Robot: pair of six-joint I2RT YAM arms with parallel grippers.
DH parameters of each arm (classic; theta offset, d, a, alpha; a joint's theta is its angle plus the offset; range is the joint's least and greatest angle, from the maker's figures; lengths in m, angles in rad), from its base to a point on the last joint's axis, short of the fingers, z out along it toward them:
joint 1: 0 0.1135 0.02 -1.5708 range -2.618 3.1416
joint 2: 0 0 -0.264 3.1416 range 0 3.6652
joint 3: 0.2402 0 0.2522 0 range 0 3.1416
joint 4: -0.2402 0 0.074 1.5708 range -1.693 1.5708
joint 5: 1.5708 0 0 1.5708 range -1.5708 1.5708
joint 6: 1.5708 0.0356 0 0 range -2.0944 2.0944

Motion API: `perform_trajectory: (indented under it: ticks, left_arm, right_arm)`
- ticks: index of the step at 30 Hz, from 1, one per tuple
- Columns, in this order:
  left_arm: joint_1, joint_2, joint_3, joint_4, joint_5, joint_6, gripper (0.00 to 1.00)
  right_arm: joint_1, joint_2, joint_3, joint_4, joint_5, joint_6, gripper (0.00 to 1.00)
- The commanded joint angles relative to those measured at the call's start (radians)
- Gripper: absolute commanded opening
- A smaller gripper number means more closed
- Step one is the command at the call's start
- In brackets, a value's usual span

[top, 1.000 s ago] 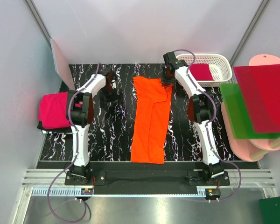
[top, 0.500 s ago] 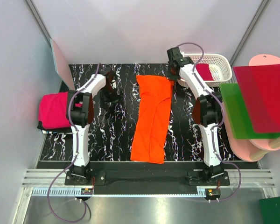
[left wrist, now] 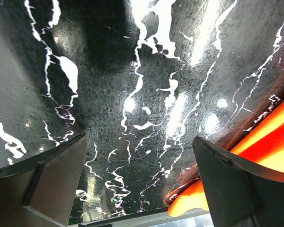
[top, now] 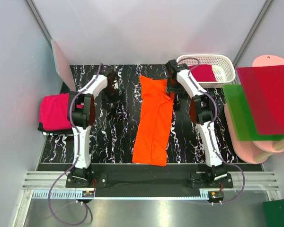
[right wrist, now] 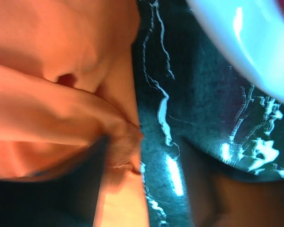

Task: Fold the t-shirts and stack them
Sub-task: Rotate the tshirt 90 degrees, then grab the bottom of the folded rectangular tshirt with both arms

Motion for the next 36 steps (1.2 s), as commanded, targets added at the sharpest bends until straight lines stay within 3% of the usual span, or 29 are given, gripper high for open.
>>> perform_trajectory:
  ticks: [1,3,7,10,11,15,21,27,31,36]
  left_arm:
    - [0.006,-0.019,-0.001,0.020,0.084,0.020,0.99]
    - [0.005,-0.054,-0.051,0.066,0.163,0.015,0.99]
    - [-0.008,-0.123,-0.191,0.179,0.245,-0.013,0.99]
    - [-0.031,-0.221,-0.322,0.264,0.276,-0.034,0.99]
    - [-0.040,-0.250,-0.360,0.288,0.280,-0.049,0.99]
    - [-0.113,-0.422,-0.607,0.399,0.294,-0.118,0.99]
    - [-0.256,-0.674,-0.891,0.466,0.233,-0.247,0.99]
    - [-0.406,-0.778,-1.055,0.528,0.187,-0.399,0.96]
    - [-0.469,-0.711,-1.077,0.532,0.187,-0.412,0.94]
    - [-0.506,-0.623,-1.062,0.542,0.191,-0.392,0.94]
  right_arm:
    - [-0.005,-0.086,0.039,-0.060,0.035,0.008,0.83]
    - [-0.005,-0.190,-0.027,-0.032,0.049,0.013,0.97]
    - [-0.007,-0.427,-0.365,0.118,-0.006,0.027,0.98]
    - [-0.008,-0.628,-0.643,0.250,-0.161,0.065,0.95]
    - [-0.010,-0.675,-0.717,0.287,-0.277,0.092,0.93]
    - [-0.007,-0.890,-1.117,0.446,-0.526,0.204,0.79]
    - [0.094,-1.146,-1.504,0.496,-0.549,0.316,0.78]
    - [0.220,-1.259,-1.721,0.531,-0.572,0.435,0.76]
    - [0.286,-1.234,-1.780,0.569,-0.606,0.493,0.75]
    - [0.316,-1.158,-1.820,0.733,-0.667,0.547,0.75]
